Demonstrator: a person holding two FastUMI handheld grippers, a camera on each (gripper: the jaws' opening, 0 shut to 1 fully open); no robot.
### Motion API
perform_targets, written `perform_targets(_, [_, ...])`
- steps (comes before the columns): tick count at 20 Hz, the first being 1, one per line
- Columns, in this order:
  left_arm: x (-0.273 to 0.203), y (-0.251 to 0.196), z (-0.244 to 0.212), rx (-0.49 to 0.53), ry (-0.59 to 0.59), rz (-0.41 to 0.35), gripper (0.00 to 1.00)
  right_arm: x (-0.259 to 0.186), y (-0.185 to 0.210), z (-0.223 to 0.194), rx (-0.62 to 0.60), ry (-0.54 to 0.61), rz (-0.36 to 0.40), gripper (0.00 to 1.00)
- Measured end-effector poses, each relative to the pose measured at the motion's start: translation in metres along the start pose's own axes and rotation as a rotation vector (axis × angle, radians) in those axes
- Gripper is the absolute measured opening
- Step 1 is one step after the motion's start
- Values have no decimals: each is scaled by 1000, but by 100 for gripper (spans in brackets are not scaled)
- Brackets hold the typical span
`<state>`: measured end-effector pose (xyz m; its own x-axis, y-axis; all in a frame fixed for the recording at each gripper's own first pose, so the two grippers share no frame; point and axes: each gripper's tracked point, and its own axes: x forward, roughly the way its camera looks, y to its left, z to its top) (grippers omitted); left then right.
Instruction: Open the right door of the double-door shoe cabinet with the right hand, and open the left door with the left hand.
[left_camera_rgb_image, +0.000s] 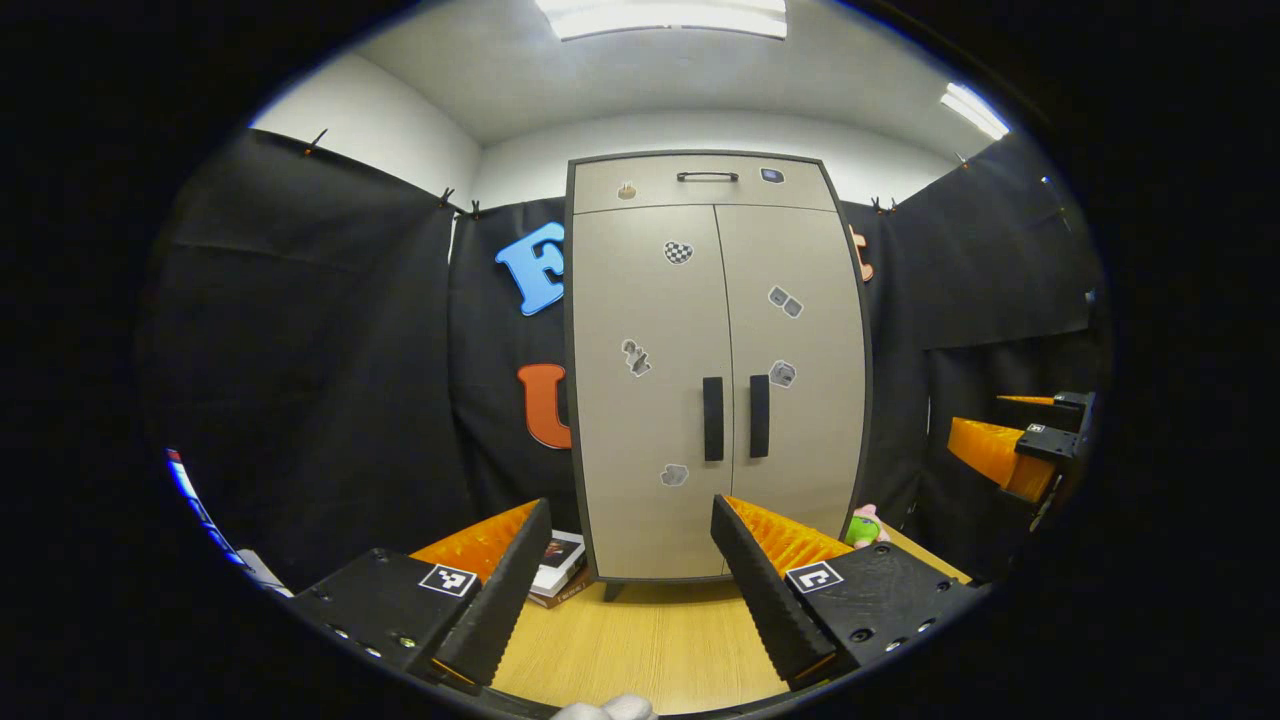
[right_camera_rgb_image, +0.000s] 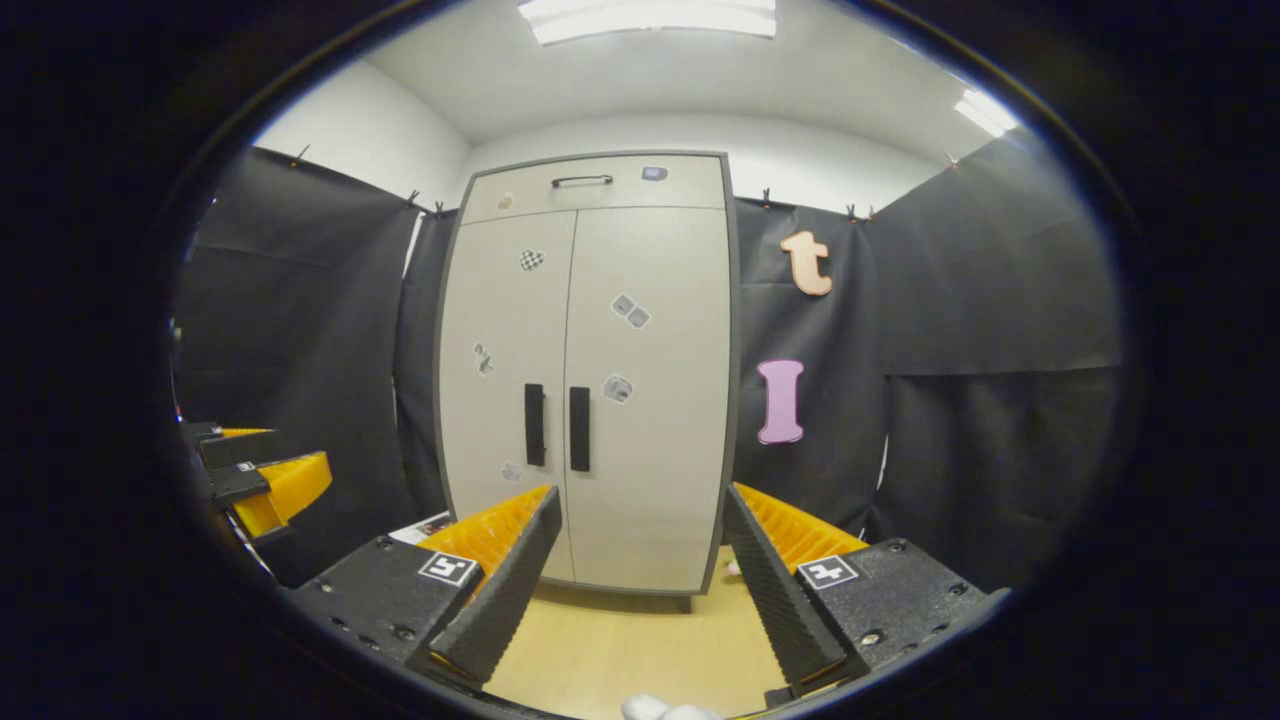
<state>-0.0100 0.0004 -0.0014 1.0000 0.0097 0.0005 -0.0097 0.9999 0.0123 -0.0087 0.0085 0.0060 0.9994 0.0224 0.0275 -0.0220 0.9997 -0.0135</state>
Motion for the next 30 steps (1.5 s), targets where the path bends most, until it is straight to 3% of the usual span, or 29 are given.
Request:
perform_targets(8, [-1,6,-2,-2,-7,9,96,6,-2,0,-9,4,-29,100])
perform_targets(14, [-2,29,-8,11,5,37,96,43,17,-5,-15,21,-22,100])
perform_targets(24, [-9,76,-24,24,38,144,96,178,69,-6,23,20,-10,100])
perform_targets(30, [-9,87,-30,35,64,213,96,270,81,-15,53,71,-11,97])
